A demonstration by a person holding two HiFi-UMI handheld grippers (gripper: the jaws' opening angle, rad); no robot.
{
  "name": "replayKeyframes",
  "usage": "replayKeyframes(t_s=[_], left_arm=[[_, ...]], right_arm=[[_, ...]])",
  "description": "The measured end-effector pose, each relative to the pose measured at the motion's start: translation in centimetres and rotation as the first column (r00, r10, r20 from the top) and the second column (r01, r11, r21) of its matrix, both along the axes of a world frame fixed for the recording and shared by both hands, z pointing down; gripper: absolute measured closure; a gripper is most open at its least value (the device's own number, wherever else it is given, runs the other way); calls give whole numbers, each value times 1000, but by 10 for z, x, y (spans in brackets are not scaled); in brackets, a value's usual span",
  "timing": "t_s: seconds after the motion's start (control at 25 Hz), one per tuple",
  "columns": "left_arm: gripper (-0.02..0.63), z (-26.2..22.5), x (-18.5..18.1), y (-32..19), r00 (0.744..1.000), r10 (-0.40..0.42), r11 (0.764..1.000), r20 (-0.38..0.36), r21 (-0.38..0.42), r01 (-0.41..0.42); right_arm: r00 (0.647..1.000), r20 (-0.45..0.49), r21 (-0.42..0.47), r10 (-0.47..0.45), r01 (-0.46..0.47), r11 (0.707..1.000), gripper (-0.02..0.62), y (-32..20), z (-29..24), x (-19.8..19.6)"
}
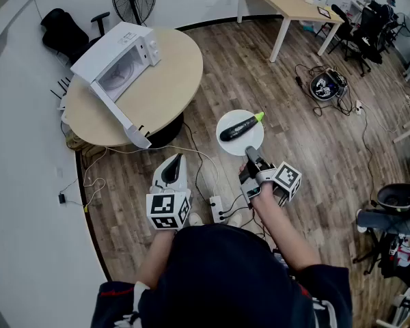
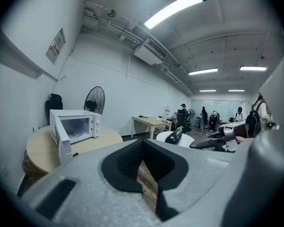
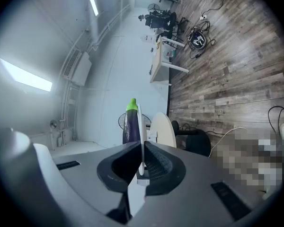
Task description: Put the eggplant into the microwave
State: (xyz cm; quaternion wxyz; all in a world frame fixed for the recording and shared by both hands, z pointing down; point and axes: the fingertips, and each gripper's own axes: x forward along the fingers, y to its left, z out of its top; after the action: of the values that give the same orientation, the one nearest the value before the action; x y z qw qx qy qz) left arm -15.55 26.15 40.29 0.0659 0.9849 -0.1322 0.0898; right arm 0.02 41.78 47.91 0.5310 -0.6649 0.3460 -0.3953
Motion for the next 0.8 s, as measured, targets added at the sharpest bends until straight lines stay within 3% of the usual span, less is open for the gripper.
replayKeyframes(t_s=[0.44,0.8], left_arm=[[589,3,3,7,1000,-18,1000,5,-17,18],[589,12,22,50,999,-49,998,8,-28,50]], right_arm=[[1000,3,34,-6,6,999,574,10,-1,13],[999,9,42,-46,46,998,574,46,7,36]])
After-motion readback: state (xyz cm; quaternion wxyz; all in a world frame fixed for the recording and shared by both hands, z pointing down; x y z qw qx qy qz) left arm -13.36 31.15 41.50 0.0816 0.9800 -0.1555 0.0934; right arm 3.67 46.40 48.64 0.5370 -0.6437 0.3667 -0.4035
